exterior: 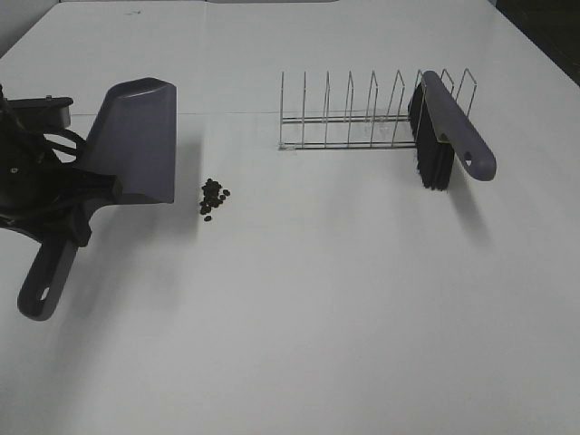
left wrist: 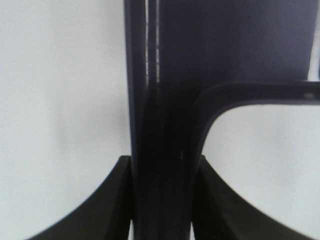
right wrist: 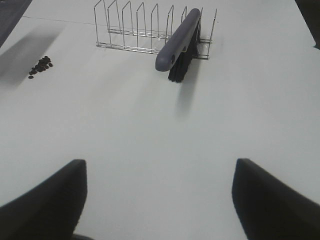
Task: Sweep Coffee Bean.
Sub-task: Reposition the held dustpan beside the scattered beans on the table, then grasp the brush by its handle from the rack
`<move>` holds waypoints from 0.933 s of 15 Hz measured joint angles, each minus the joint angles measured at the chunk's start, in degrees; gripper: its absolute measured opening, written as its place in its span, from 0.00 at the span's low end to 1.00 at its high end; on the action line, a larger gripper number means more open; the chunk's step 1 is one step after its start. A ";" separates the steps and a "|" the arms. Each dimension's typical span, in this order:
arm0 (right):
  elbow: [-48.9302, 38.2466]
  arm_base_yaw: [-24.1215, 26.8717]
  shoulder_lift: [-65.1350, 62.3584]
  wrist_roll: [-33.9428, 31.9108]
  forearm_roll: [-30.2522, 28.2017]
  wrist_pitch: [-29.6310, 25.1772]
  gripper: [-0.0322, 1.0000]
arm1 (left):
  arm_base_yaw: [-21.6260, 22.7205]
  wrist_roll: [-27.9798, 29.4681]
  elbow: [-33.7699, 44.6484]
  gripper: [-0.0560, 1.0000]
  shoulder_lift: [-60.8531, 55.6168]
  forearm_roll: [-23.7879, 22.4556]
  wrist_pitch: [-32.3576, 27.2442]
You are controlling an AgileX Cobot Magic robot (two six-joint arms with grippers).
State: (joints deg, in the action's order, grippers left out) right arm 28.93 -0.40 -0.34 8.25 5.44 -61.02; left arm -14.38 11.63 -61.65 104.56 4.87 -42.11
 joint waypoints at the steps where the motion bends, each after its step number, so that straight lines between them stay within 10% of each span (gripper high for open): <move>1: 0.00 0.00 0.00 0.00 0.00 0.00 0.76 | 0.00 0.00 0.00 0.31 0.00 0.00 0.00; 5: 0.34 0.00 1.03 0.00 0.00 0.57 0.76 | 0.00 -0.06 0.00 0.31 0.00 0.00 -0.11; 14: 6.47 0.00 37.36 0.06 6.65 32.49 0.76 | 0.00 -0.23 0.00 0.31 0.00 0.00 -0.11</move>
State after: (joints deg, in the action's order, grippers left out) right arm 35.41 -0.40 37.01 8.31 12.09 -28.53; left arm -14.38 11.40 -61.65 104.56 4.87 -42.23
